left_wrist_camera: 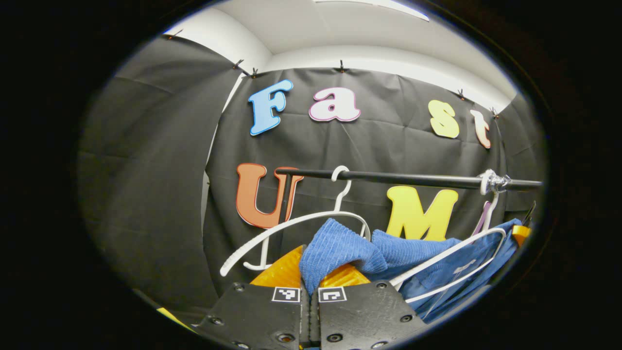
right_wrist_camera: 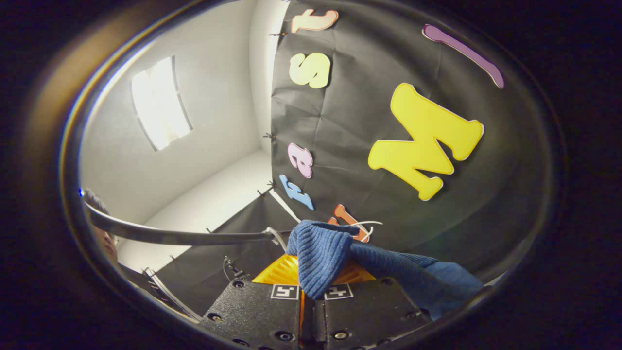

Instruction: Grasp the clothes on the hanger with both hands and then place them into the laundry hamper below.

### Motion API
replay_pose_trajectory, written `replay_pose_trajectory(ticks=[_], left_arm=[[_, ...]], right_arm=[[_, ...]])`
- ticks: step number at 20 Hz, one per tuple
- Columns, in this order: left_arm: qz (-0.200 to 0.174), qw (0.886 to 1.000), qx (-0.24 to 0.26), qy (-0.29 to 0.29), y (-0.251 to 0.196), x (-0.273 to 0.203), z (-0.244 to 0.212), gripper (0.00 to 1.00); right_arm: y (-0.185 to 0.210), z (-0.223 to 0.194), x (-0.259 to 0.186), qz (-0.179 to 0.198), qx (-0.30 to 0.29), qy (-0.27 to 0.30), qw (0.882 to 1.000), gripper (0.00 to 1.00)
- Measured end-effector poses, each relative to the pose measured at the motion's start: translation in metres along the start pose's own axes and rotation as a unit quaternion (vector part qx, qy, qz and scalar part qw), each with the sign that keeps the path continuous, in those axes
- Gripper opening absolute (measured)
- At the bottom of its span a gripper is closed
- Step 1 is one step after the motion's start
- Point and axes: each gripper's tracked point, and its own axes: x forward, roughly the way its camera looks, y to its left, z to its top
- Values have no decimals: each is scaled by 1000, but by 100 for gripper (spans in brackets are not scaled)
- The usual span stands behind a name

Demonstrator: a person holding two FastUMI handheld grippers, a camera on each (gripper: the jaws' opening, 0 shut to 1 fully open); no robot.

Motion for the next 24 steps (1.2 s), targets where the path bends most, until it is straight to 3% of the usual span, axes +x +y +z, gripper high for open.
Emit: replay_pose_trajectory(ticks=[3,4,10,17,20,22,24], left_arm=[[-15,1000,-1,16,-8,6,-11,3],[-23,999,-2,25,-10,7,-17,0],[-63,995,-33,71,-10,18,-48,3],[-102,990,-75,66,-17,13,-47,0],[-121,987,-72,74,-21,12,-53,3],[-125,986,-66,87,-22,13,-64,0],[-115,986,-61,103,-17,13,-81,0]], right_arm=[[-10,14,-2,-2,39,-20,999,5],[-18,15,-5,-13,48,-22,999,5],[-59,26,-24,-52,106,-54,992,4],[-73,26,-33,-52,168,-68,982,4],[-88,27,-34,-77,169,-76,980,4],[-115,16,-40,-134,145,-63,978,3],[-130,2,-41,-165,138,-50,975,3]])
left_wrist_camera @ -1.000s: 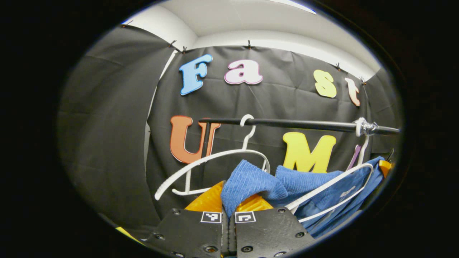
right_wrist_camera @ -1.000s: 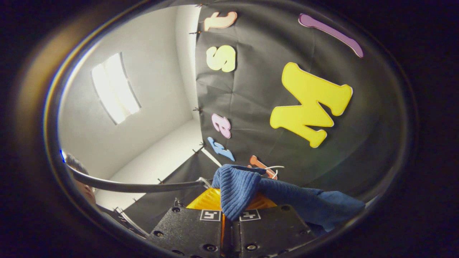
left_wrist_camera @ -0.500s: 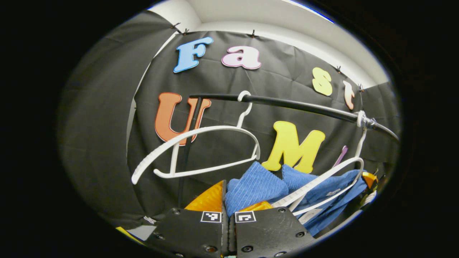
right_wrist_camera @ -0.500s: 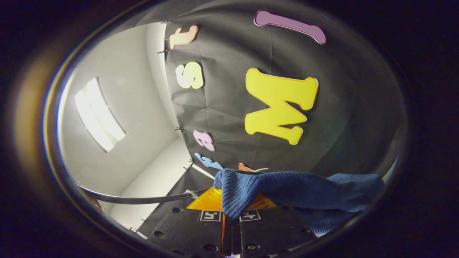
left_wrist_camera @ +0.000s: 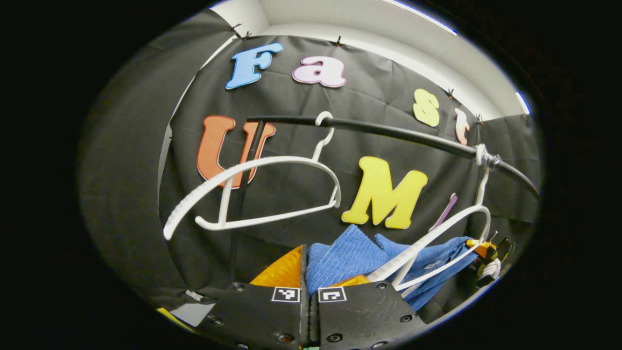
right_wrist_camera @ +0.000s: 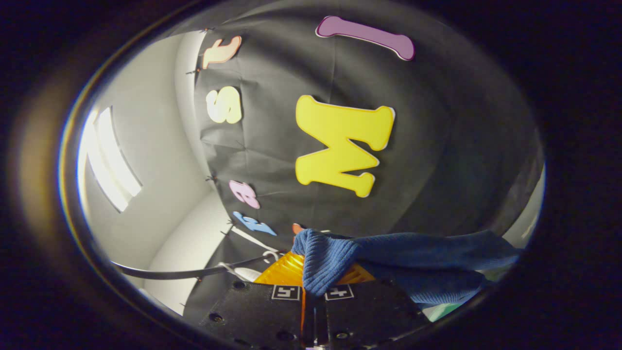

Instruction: Grasp the clothes on the hanger with both hands and then place them into the laundry hamper below.

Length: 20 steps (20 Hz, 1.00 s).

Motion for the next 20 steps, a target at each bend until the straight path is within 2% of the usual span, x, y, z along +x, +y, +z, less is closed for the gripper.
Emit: replay_pose_trajectory(ticks=[3,4,6,7,8,13,17,18,20], left_arm=[[8,1000,-17,8,13,-6,-17,0],[11,1000,-20,13,18,-9,-24,3],[22,999,-22,21,26,-13,-37,0],[28,999,-26,25,29,-16,-45,3],[35,998,-32,31,33,-20,-55,0],[62,995,-38,69,49,-42,-97,0],[76,992,-47,94,58,-65,-125,0],[78,991,-48,99,58,-70,-132,4],[81,989,-51,109,55,-76,-146,4]], right_arm=[[-9,-18,-5,-14,-3,10,1000,4],[-14,-24,-6,-20,-7,16,1000,4],[-17,-34,-6,-29,-19,25,999,4],[-20,-39,-6,-35,-25,30,999,4],[-25,-46,-8,-42,-29,35,998,4],[-47,-76,-17,-79,-36,57,995,5],[-64,-109,-33,-109,-49,82,989,5],[-67,-117,-35,-115,-58,88,988,5],[-70,-132,-39,-129,-74,99,984,5]])
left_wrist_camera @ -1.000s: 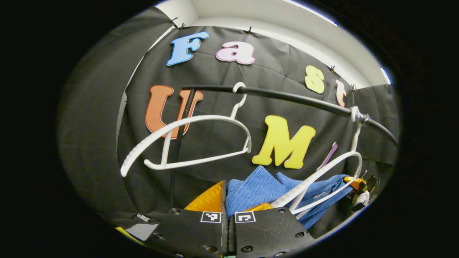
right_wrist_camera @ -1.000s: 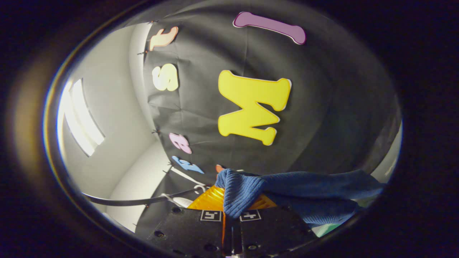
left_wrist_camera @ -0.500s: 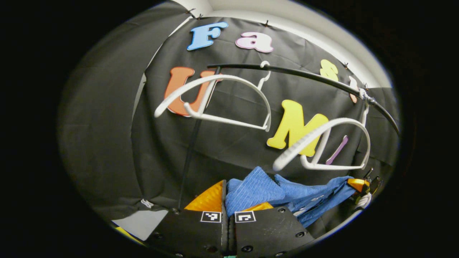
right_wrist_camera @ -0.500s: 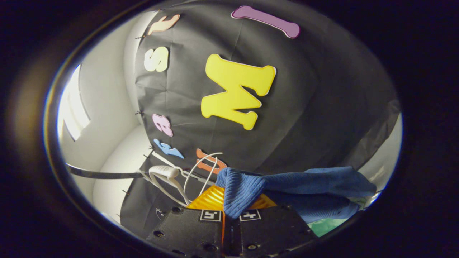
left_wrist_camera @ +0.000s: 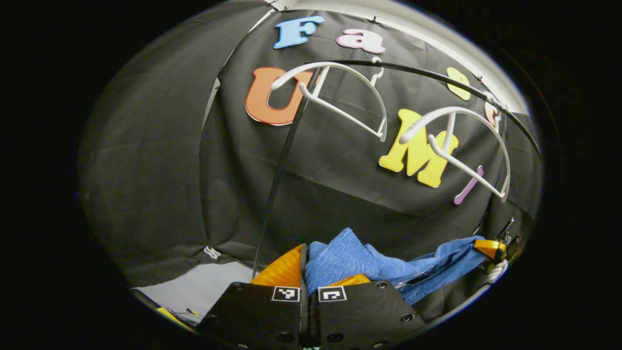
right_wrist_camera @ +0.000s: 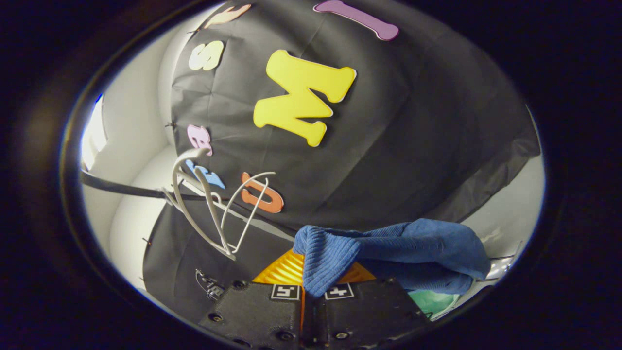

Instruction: Grasp the clothes on the hanger with both hands and then place them into the laundry hamper below.

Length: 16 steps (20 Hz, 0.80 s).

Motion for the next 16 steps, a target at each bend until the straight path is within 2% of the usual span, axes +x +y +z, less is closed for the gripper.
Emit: replay_pose_trajectory(ticks=[1,2,3,4,6,8,9,10,16], left_arm=[[-1,1000,-1,7,1,-3,-6,0],[-1,1000,-1,10,0,-6,-12,4],[-3,1000,-1,17,-3,-10,-18,0],[-4,1000,0,24,-7,-14,-25,4],[-12,999,11,29,-20,-24,-32,0],[-22,999,25,32,-35,-35,-32,0],[-28,999,31,30,-44,-43,-30,4],[-31,998,41,33,-53,-50,-28,0],[-66,992,103,41,-103,-89,-12,0]], right_arm=[[-1,-9,-2,-5,-5,5,1000,5],[-1,-20,-6,-8,-10,11,1000,5],[-2,-29,-8,-13,-15,16,1000,5],[-1,-40,-10,-18,-20,23,999,5],[10,-56,-15,-20,-30,29,999,5],[29,-71,-15,-20,-50,38,998,5],[40,-77,-13,-24,-66,45,997,5],[51,-88,-12,-28,-85,50,995,5],[131,-147,-6,-23,-183,79,980,5]])
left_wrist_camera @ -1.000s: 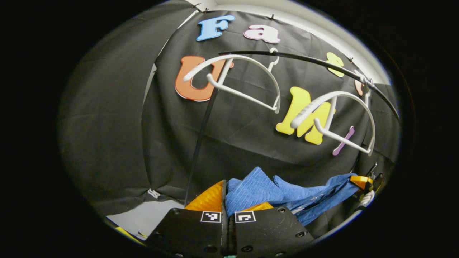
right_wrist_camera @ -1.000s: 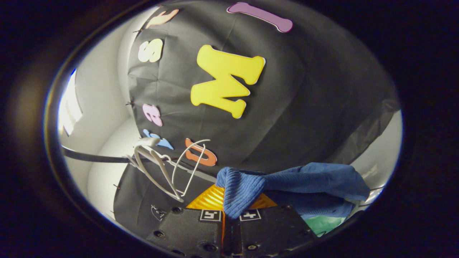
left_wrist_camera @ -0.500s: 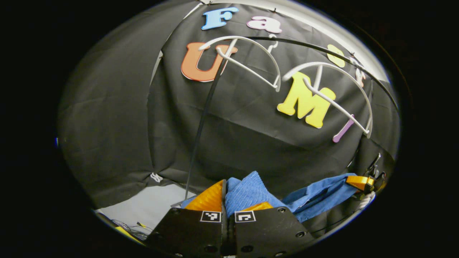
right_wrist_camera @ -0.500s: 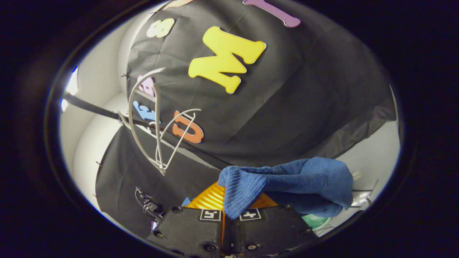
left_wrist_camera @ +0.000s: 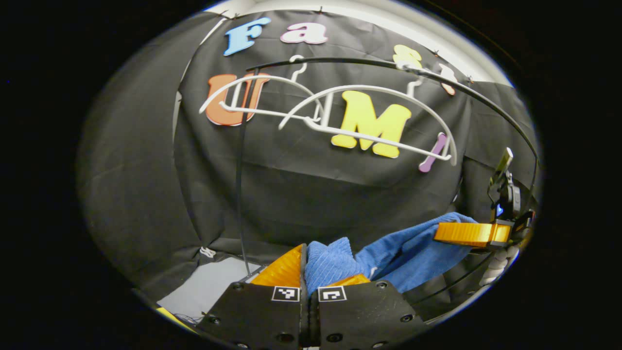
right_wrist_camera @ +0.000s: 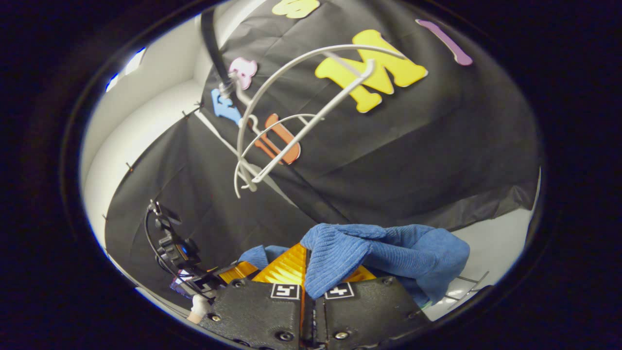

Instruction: Grasp the clothes on the hanger with both hands and then place them into the laundry hamper below.

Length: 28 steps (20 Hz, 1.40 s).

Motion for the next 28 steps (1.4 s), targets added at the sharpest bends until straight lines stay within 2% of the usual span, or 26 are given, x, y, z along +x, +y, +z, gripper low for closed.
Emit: replay_pose_trajectory(ticks=[3,6,8,9,11,12,14,15,18,19,21,23,24,28], left_arm=[[-9,1000,11,0,-11,-14,11,0],[-3,1000,15,1,-7,-26,10,0],[5,1000,21,2,-2,-29,5,0],[11,1000,24,6,2,-29,1,4],[18,999,25,19,8,-26,-15,4],[19,999,23,27,10,-23,-25,0],[25,999,18,45,15,-13,-48,4],[27,998,17,54,17,-7,-60,0],[31,995,19,91,16,14,-101,0],[32,994,19,102,16,21,-114,4],[29,992,13,122,19,32,-139,0],[33,988,8,148,22,43,-165,4],[34,986,3,161,21,48,-178,0],[48,974,-14,223,27,65,-230,0]], right_arm=[[40,-10,9,7,-35,11,999,5],[68,-23,20,14,-54,19,998,5],[72,-32,28,12,-66,26,997,5],[69,-37,32,4,-72,31,997,5],[59,-49,40,-13,-83,39,996,5],[52,-57,43,-25,-87,46,995,5],[28,-72,46,-51,-88,66,993,5],[15,-79,47,-61,-79,77,992,5],[-22,-105,61,-104,-77,103,986,5],[-38,-111,62,-118,-77,116,983,5],[-59,-125,64,-134,-65,134,980,5],[-85,-141,70,-156,-64,155,973,5],[-97,-151,73,-165,-62,167,970,5],[-140,-185,81,-206,-63,226,950,5]])
